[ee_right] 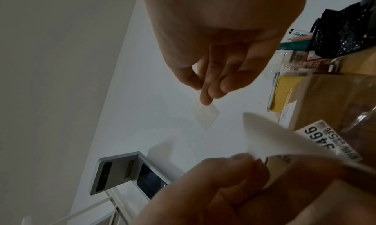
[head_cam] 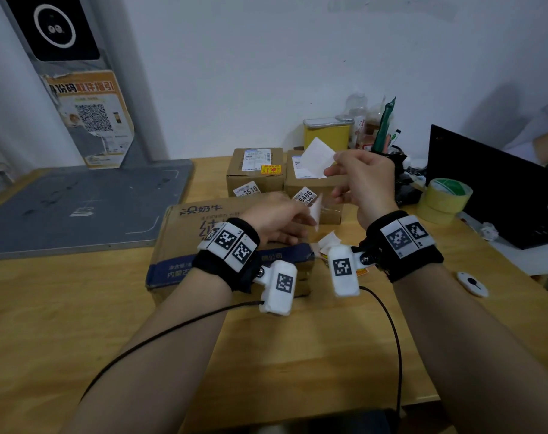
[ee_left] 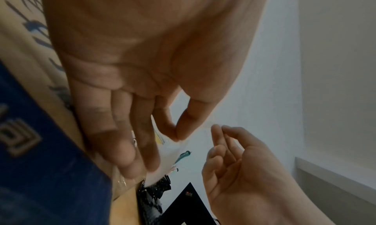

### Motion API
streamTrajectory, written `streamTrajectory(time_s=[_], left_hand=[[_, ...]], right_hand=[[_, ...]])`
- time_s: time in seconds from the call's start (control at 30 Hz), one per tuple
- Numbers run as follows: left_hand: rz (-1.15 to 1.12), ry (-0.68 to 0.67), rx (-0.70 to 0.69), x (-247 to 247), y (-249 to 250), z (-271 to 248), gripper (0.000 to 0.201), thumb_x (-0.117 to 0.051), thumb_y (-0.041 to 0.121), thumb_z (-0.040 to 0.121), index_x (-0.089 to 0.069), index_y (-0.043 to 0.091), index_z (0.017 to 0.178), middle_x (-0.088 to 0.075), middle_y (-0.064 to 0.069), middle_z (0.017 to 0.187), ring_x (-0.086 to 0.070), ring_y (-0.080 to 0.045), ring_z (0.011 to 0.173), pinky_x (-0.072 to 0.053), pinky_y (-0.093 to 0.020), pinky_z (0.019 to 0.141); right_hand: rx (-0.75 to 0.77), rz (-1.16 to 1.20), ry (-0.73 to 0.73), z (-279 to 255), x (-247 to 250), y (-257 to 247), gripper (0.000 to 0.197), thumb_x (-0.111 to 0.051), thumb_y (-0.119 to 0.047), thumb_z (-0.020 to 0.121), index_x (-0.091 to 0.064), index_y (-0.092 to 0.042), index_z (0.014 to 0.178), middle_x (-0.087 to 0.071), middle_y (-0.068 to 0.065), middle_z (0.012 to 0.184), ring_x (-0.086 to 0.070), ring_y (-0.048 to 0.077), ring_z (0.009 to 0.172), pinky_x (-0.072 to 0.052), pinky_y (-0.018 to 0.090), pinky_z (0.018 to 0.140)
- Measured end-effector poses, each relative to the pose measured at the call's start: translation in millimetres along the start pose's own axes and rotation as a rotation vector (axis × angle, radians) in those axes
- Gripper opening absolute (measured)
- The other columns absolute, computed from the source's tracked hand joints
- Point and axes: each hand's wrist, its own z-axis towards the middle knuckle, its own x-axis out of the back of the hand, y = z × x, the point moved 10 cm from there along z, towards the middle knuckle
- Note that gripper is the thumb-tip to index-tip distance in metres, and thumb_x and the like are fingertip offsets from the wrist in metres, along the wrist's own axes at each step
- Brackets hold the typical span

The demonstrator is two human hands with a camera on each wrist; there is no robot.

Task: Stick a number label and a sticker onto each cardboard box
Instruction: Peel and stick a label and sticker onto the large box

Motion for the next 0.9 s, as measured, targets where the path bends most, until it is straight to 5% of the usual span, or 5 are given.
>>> streamTrajectory(time_s=[0.17,0.3,0.43,0.9], left_hand=[[0.162,-0.162,0.015,-19,-1,0,0.021,-0.057,0.014,0.101,-0.072,0.01,0.115,-0.076,-0.008,0.113,-0.073,-0.027,0.102,-0.059,-0.029,0.072],[0.065,0.009,-0.124,7,23,-4,0.021,-0.057,0.014,0.1,-0.074,0.01,0.111,-0.078,-0.003,0.1,-0.072,-0.022,0.084,-0.051,-0.027,0.057],[-0.036,0.146,-0.222,36,38,-13,0.024,-0.056,0.028,0.1,-0.076,0.016,0.106,-0.072,0.007,0.087,-0.063,-0.012,0.07,-0.04,-0.025,0.058],[-0.074,0.357,-0.268,89,31,-33,0.025,-0.069,0.037,0.091,-0.077,0.016,0.103,-0.067,0.011,0.077,-0.057,-0.009,0.065,-0.042,-0.022,0.05]], right_hand=[[0.001,-0.035,-0.036,-1,6,-3,0.016,-0.066,-0.015,0.093,-0.071,-0.002,0.1,-0.077,0.005,0.073,-0.049,0.02,0.035,-0.045,0.024,0.041],[0.009,-0.082,-0.09,-5,-2,-3,0.015,-0.066,-0.015,0.094,-0.073,-0.002,0.099,-0.078,0.007,0.077,-0.05,0.019,0.035,-0.045,0.024,0.04],[0.051,-0.144,-0.118,-9,-17,-3,0.009,-0.067,-0.013,0.091,-0.074,-0.006,0.092,-0.078,0.008,0.078,-0.052,0.019,0.036,-0.044,0.026,0.041],[0.21,-0.368,-0.416,-40,-83,-8,0.002,-0.077,-0.018,0.088,-0.076,-0.02,0.087,-0.075,-0.002,0.069,-0.058,0.018,0.048,-0.038,0.026,0.041]])
